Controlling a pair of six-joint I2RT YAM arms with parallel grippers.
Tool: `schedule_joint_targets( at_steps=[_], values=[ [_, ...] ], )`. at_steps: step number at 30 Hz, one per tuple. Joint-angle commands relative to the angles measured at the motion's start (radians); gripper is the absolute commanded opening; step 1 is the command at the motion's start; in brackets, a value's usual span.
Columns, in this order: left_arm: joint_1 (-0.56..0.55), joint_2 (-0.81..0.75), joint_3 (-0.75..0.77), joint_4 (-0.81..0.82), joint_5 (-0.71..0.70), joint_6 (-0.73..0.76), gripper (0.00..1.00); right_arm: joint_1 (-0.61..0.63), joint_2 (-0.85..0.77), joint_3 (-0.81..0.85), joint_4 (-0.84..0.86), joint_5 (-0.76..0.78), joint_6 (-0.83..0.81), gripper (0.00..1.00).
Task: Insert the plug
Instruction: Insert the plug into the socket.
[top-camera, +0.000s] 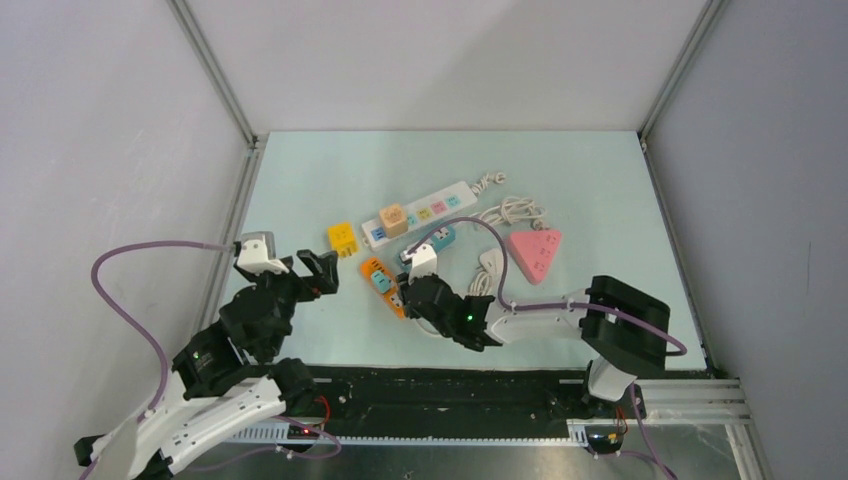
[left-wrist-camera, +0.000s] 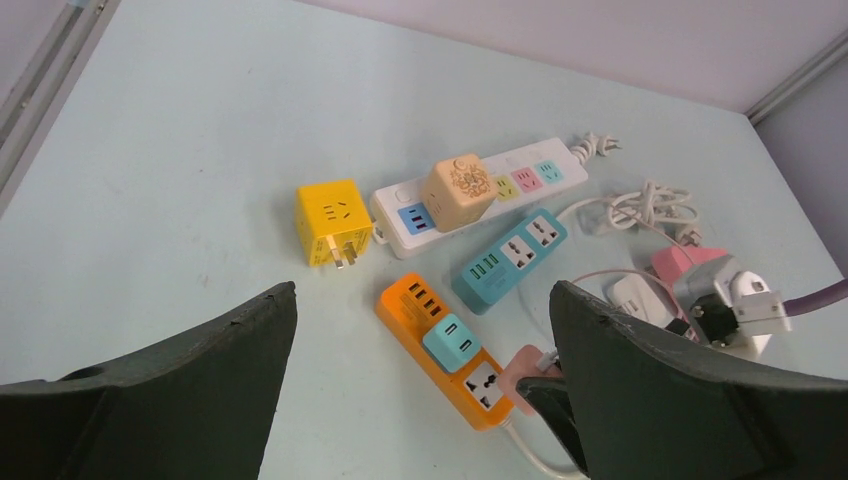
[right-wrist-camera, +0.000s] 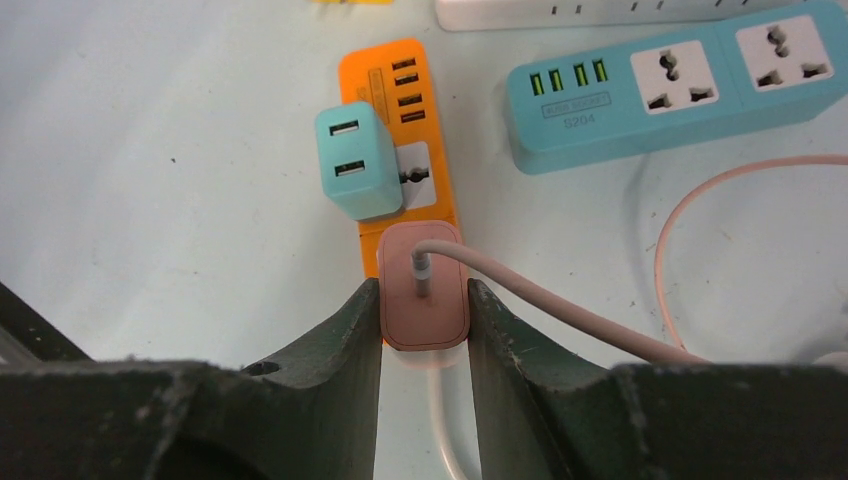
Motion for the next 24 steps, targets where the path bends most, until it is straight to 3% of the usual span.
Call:
schedule_joint_targets(
  at_steps=[1, 24],
  values=[
    [0.005, 0.004, 0.004, -0.009, -0.038, -0.035, 1.00, 0.007, 0.031, 0.000, 0.107, 0.046, 0.034, 0.00],
    [0.004, 0.007, 0.006, -0.020, -0.045, -0.042, 1.00, 0.013, 0.139, 0.007, 0.222, 0.008, 0.042, 0.00]
  ],
)
